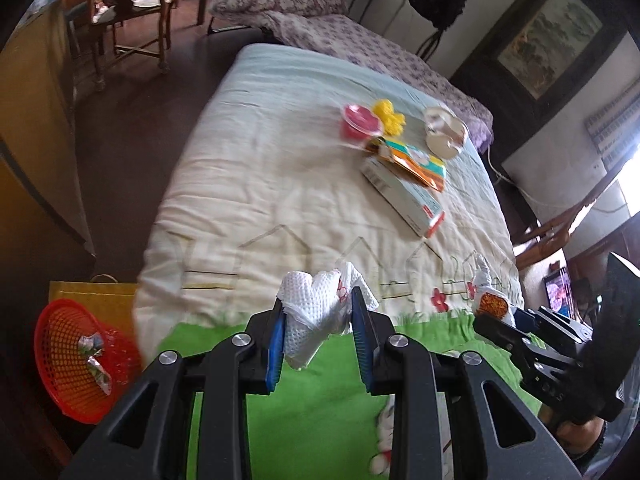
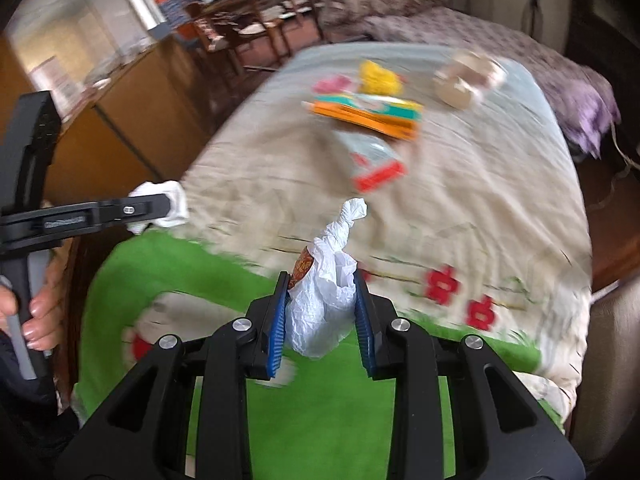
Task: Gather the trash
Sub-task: 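Carry both tissues to the red wastebasket and open both tools over it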
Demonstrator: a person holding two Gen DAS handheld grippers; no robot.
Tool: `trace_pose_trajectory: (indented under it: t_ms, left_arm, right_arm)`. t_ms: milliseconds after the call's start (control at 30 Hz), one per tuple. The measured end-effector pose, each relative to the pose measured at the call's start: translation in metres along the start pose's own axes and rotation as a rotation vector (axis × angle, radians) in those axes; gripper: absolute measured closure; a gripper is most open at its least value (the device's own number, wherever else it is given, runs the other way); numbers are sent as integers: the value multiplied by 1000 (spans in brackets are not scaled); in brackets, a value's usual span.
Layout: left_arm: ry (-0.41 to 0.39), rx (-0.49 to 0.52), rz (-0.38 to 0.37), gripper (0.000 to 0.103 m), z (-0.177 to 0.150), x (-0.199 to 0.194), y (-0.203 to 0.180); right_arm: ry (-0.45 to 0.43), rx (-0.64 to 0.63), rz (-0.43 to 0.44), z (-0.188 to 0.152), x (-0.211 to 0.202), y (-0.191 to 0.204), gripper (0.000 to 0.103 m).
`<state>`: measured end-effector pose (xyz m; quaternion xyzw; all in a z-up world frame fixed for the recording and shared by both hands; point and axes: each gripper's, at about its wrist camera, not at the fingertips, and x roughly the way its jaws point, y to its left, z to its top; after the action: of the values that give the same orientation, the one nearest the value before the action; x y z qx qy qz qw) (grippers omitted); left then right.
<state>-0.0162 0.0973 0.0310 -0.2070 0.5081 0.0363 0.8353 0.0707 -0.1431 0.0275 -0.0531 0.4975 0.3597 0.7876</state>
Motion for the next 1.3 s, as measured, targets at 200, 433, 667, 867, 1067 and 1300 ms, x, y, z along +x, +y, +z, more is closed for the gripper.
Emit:
trace_pose_trajectory:
  t_ms: [200, 433, 667, 867, 1067, 1300]
  left_arm:
    - [-57, -48, 19, 73, -9, -32, 37]
    - [-105, -137, 61, 73, -21, -61, 87]
    - [-130, -229, 97, 73, -34, -82, 134]
    - [-126, -322, 133, 73, -50, -90, 179]
    - [-118, -408, 161, 73, -69, -93, 217]
    - [-88, -499, 193, 73, -91, -86, 259]
  right_arm:
    - [-7, -93, 58, 13, 0, 49, 71]
    - [11, -203, 117, 25, 6, 107, 71]
    - [37, -317, 165, 39, 21, 168, 71]
    - [79, -404, 227, 46, 41, 222, 71]
    - [144, -468, 274, 47, 68, 266, 71]
    - [223, -534, 309, 42, 102, 309, 71]
